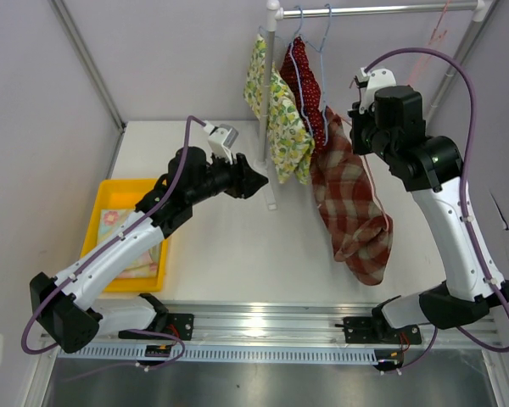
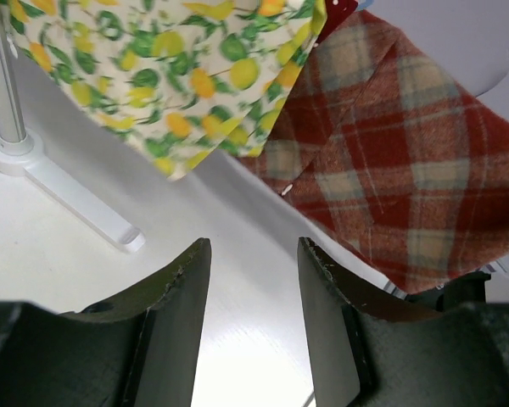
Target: Place the skirt on the hanger
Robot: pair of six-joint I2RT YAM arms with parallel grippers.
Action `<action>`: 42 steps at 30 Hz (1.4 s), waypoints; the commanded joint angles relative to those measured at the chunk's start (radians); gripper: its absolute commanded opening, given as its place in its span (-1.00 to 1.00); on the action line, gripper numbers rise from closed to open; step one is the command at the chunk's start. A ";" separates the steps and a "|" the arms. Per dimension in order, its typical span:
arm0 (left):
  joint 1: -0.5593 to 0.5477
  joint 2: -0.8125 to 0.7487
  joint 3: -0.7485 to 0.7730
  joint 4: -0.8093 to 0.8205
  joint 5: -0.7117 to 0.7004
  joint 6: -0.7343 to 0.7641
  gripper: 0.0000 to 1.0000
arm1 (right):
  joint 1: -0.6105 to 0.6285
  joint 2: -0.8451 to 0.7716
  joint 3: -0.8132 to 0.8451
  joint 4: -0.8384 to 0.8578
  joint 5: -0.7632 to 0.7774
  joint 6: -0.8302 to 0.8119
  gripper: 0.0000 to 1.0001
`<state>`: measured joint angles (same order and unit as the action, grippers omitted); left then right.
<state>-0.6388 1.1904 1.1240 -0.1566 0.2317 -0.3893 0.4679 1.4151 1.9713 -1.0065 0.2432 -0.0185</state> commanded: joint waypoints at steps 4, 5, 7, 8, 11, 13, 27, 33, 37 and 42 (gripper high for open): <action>0.005 -0.032 0.036 -0.003 0.004 0.032 0.02 | -0.044 -0.022 0.070 0.108 0.033 0.014 -1.00; 0.007 -0.032 0.037 -0.004 0.004 0.032 0.02 | -0.052 0.007 0.087 0.126 0.037 0.014 -1.00; 0.005 -0.034 0.042 -0.009 0.004 0.035 0.02 | -0.084 0.057 0.174 0.115 0.048 0.009 -1.00; 0.005 -0.035 0.043 -0.012 0.003 0.038 0.02 | -0.092 0.086 0.210 0.096 0.060 0.002 -1.00; 0.007 -0.046 0.043 -0.024 -0.006 0.053 0.02 | -0.124 0.191 0.343 0.077 0.097 -0.027 -1.00; 0.005 -0.051 0.048 -0.038 -0.014 0.061 0.03 | -0.140 0.238 0.401 0.077 0.119 -0.034 -1.00; 0.007 -0.052 0.019 -0.024 0.034 0.047 0.03 | -0.261 0.347 0.402 0.469 0.009 -0.020 -1.00; 0.005 -0.052 0.016 -0.026 0.038 0.053 0.03 | -0.316 0.421 0.425 0.555 -0.108 0.014 -1.00; 0.005 -0.051 0.025 -0.026 0.052 0.056 0.03 | -0.342 0.450 0.420 0.634 -0.166 0.035 -1.00; 0.005 -0.046 0.025 -0.024 0.058 0.066 0.03 | -0.341 0.493 0.460 0.663 -0.177 0.040 -1.00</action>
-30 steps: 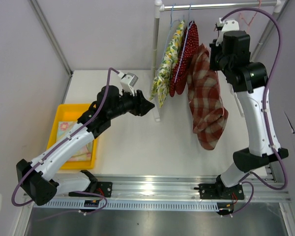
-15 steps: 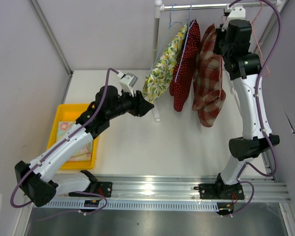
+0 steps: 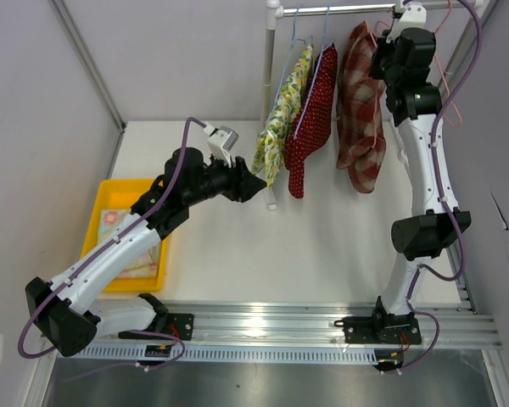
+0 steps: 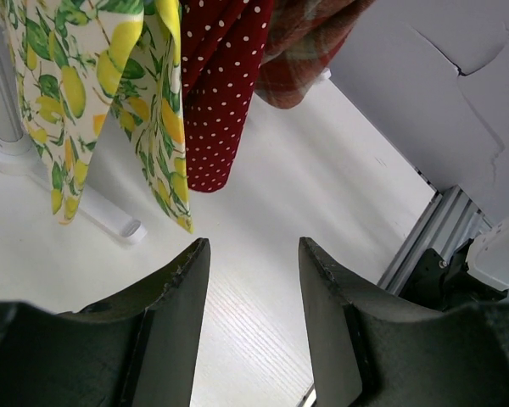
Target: Place the skirt on the hanger
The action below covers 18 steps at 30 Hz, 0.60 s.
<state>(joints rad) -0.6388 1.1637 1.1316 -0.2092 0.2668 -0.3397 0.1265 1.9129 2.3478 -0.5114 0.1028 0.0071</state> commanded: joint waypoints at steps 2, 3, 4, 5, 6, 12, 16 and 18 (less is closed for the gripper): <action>0.005 -0.016 0.016 0.030 0.025 0.019 0.03 | 0.004 -0.012 0.067 0.204 -0.032 0.016 -1.00; 0.005 -0.015 0.016 0.030 0.025 0.019 0.03 | 0.005 -0.015 0.064 0.214 -0.032 0.017 -1.00; 0.005 -0.015 0.017 0.028 0.026 0.019 0.03 | 0.007 -0.020 0.064 0.226 -0.031 0.019 -1.00; 0.007 -0.013 0.019 0.028 0.028 0.019 0.03 | 0.015 -0.025 0.062 0.232 -0.026 0.019 -1.00; 0.005 -0.012 0.019 0.028 0.031 0.019 0.03 | 0.019 -0.028 0.058 0.235 -0.025 0.014 -1.00; 0.007 -0.012 0.020 0.027 0.038 0.025 0.03 | 0.068 -0.095 -0.033 0.330 0.017 -0.002 -1.00; 0.005 -0.002 0.030 0.021 0.045 0.030 0.03 | 0.068 -0.003 0.106 0.255 0.028 -0.027 -1.00; 0.007 -0.001 0.034 0.018 0.048 0.031 0.03 | 0.067 0.023 0.125 0.257 0.037 -0.025 -1.00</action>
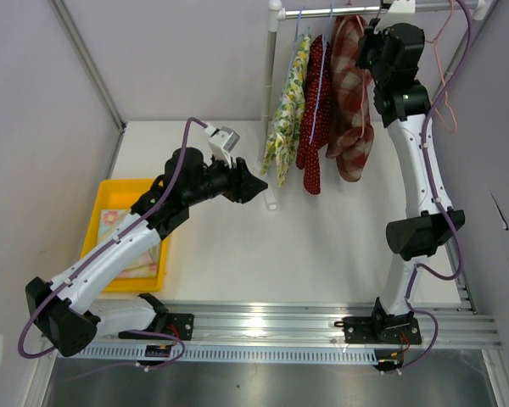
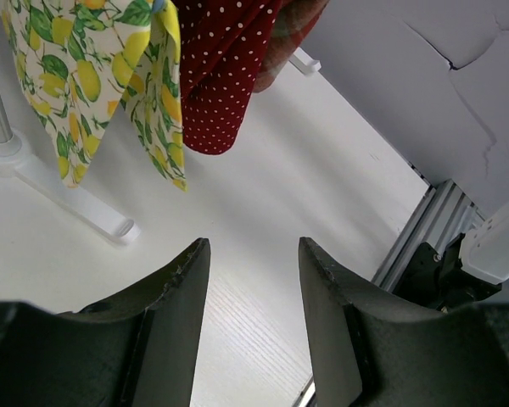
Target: Place the skirt on the hanger
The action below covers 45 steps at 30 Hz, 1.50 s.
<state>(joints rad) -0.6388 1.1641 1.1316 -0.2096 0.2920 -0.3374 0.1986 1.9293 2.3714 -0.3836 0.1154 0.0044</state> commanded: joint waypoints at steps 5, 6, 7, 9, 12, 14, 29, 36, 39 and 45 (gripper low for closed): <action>0.005 0.000 0.034 0.012 0.018 0.034 0.03 | -0.007 0.054 0.130 0.120 0.023 -0.012 -1.00; 0.007 -0.001 0.034 0.012 0.016 0.034 0.03 | -0.007 0.066 0.130 0.114 0.021 -0.012 -1.00; 0.005 -0.001 0.033 0.009 0.019 0.034 0.03 | -0.007 0.071 0.126 0.108 0.017 -0.011 -1.00; 0.005 -0.003 0.033 0.007 0.019 0.032 0.03 | -0.008 0.082 0.118 0.097 0.012 -0.011 -1.00; 0.005 -0.007 0.030 0.006 0.018 0.031 0.03 | -0.011 0.083 0.074 0.106 0.001 -0.009 -1.00; 0.005 -0.012 0.028 -0.001 0.012 0.031 0.03 | -0.011 0.076 0.037 0.111 -0.002 0.008 -1.00; 0.005 -0.084 0.031 -0.031 -0.010 0.052 0.16 | -0.018 -0.029 -0.050 0.022 0.053 0.101 0.34; 0.005 -0.110 0.046 -0.053 -0.027 0.035 0.17 | -0.024 -0.153 -0.120 -0.087 0.066 0.178 0.91; 0.005 -0.132 0.043 -0.059 -0.043 0.023 0.18 | -0.033 -0.206 -0.167 -0.141 0.064 0.223 0.98; 0.005 -0.168 0.046 -0.079 -0.060 0.000 0.20 | -0.076 -0.430 -0.380 -0.208 0.021 0.314 0.99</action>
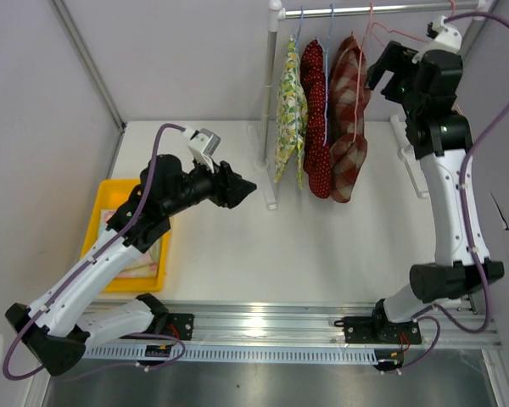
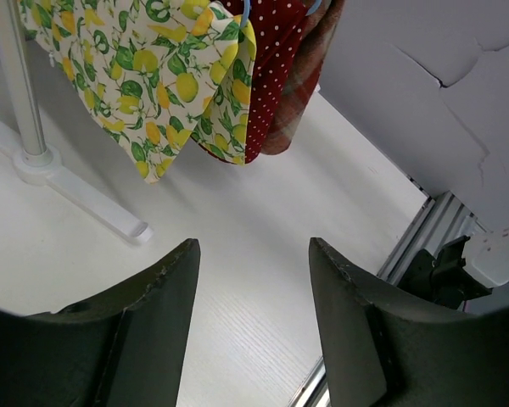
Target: Place the skirt on the hanger
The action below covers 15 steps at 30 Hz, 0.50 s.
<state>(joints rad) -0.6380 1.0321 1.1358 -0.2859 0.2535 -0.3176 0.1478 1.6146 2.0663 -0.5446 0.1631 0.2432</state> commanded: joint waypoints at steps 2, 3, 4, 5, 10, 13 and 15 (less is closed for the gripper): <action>0.006 -0.055 0.042 -0.015 -0.034 -0.028 0.21 | -0.034 -0.210 -0.132 -0.086 -0.040 0.088 0.99; 0.004 -0.059 0.044 -0.021 -0.037 -0.029 0.21 | -0.036 -0.241 -0.196 -0.100 -0.053 0.105 0.99; 0.006 -0.075 0.044 -0.033 -0.042 -0.031 0.21 | -0.036 -0.308 -0.237 -0.106 -0.071 0.107 0.99; 0.004 -0.082 0.045 -0.041 -0.048 -0.032 0.22 | -0.036 -0.343 -0.277 -0.112 -0.104 0.113 0.99; 0.004 -0.128 0.032 -0.079 -0.092 -0.040 0.23 | -0.034 -0.525 -0.521 -0.146 -0.155 0.137 0.99; 0.004 -0.156 0.012 -0.091 -0.111 -0.047 0.24 | -0.027 -0.608 -0.644 -0.150 -0.281 0.165 0.99; 0.004 -0.168 0.004 -0.099 -0.122 -0.054 0.23 | -0.008 -0.663 -0.710 -0.149 -0.349 0.172 0.99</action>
<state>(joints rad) -0.6380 0.8894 1.1385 -0.3683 0.1673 -0.3485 0.1192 0.9901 1.4307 -0.6800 -0.0540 0.3798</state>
